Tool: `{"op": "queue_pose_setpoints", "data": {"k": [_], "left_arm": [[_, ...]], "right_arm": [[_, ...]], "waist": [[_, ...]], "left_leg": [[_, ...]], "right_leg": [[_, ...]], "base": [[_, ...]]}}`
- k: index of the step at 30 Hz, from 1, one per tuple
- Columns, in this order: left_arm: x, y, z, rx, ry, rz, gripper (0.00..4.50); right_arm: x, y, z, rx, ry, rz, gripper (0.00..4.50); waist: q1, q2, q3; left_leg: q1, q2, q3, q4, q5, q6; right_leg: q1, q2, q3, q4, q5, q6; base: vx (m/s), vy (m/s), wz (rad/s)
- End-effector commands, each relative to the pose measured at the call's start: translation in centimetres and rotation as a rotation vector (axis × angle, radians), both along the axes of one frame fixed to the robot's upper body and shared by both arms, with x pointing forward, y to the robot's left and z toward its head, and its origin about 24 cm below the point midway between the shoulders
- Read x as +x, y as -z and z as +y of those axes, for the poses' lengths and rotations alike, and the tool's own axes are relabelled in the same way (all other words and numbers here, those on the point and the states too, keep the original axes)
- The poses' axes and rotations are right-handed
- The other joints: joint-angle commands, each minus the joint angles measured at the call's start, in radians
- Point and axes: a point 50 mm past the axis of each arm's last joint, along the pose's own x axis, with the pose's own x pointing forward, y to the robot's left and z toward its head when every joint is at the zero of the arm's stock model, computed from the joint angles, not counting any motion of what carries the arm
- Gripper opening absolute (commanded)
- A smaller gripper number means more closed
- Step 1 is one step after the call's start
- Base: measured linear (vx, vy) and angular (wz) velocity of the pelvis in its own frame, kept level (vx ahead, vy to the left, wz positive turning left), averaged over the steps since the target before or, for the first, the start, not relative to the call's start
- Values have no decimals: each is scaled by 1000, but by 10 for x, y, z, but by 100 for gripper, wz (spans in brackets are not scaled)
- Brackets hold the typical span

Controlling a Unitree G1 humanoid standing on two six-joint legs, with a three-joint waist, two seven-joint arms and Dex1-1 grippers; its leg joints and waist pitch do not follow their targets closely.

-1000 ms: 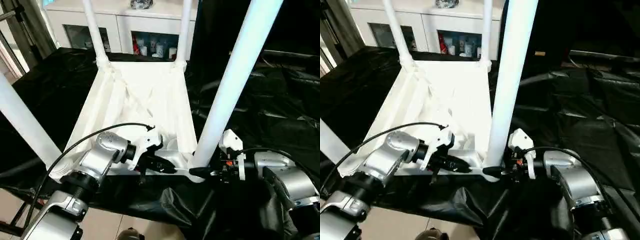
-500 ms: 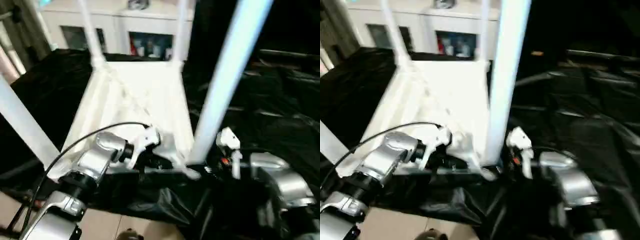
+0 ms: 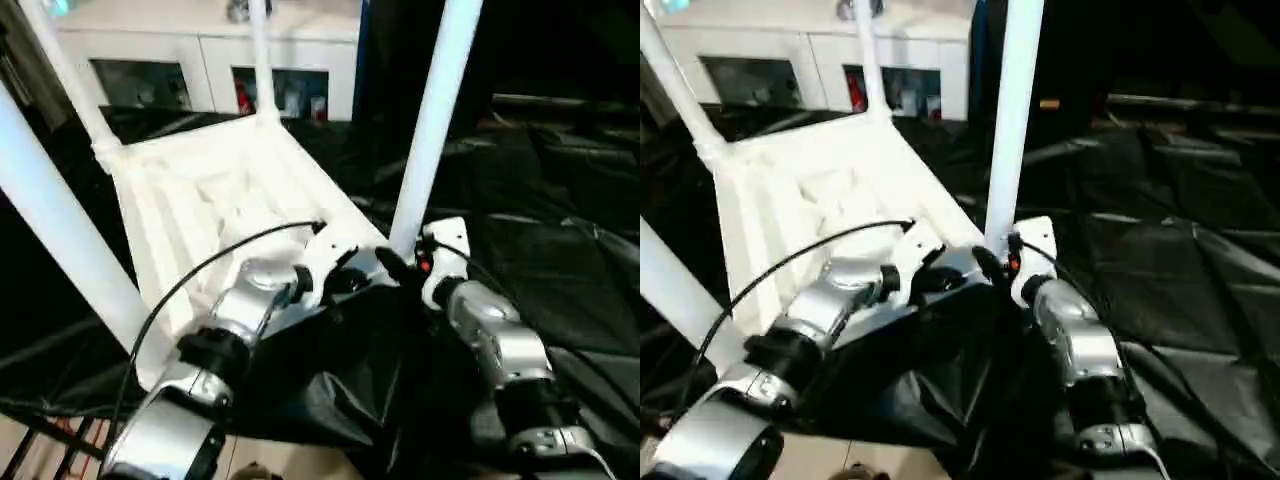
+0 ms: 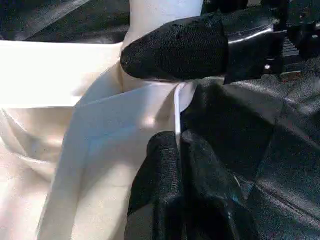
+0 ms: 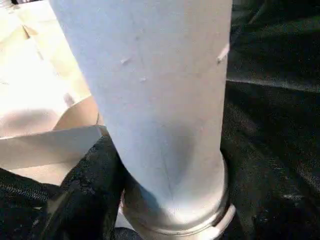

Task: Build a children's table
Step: Rotate leg to tighten

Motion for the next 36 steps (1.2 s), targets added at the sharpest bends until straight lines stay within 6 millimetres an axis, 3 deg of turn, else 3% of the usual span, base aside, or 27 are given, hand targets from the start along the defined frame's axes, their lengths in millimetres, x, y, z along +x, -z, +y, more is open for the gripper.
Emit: {"op": "queue_pose_setpoints", "data": {"k": [1,5,10,18,21,27,28,29,36], "left_arm": [[-15,-20,-44,-110,227,-53,0],[-16,-17,-38,-101,247,-52,0],[-22,-17,-21,-106,341,-16,0],[-28,-16,12,-64,457,27,0],[-30,-16,22,-41,483,41,0],[-33,-15,37,-17,516,72,0],[-33,-15,40,-18,516,77,0],[-33,-15,40,-18,514,77,0],[-36,-16,41,-21,519,83,0]], "right_arm": [[-12,19,27,15,-139,105,343],[-14,15,22,-24,-225,65,351],[-29,2,9,10,-455,21,351],[-58,-8,-22,-46,-799,70,351],[-62,-9,-26,-59,-845,87,351],[-69,-10,-28,-51,-922,143,351],[-68,-10,-26,-49,-922,141,351],[-68,-9,-25,-49,-916,136,325],[-66,-9,-19,-32,-913,133,273]], "waist": [[3,-6,-60],[7,-6,-61],[17,-12,-61],[46,-16,-56],[55,-17,-56],[56,-17,-59],[57,-21,-58],[57,-21,-58],[56,-21,-59]], "left_leg": [[15,49,-20,-79,-253,16],[16,50,-19,-77,-247,21],[12,53,-19,-73,-225,54],[15,61,-17,-75,-251,61],[16,62,-18,-76,-252,58],[16,62,-18,-75,-231,54],[14,60,-17,-73,-228,54],[14,60,-18,-74,-225,54],[15,59,-17,-74,-225,48]], "right_leg": [[46,-66,41,-78,-181,-198],[48,-67,42,-77,-153,-204],[54,-69,42,-71,-118,-213],[46,-70,43,-76,-213,-209],[43,-72,46,-76,-233,-201],[40,-70,44,-71,-211,-212],[41,-72,44,-71,-208,-216],[42,-72,44,-71,-211,-215],[41,-71,44,-72,-224,-209]], "base": [[0,0,0],[0,0,0],[0,0,0],[0,0,0],[0,0,0],[0,0,0],[0,0,0],[0,0,0],[0,0,0]]}}
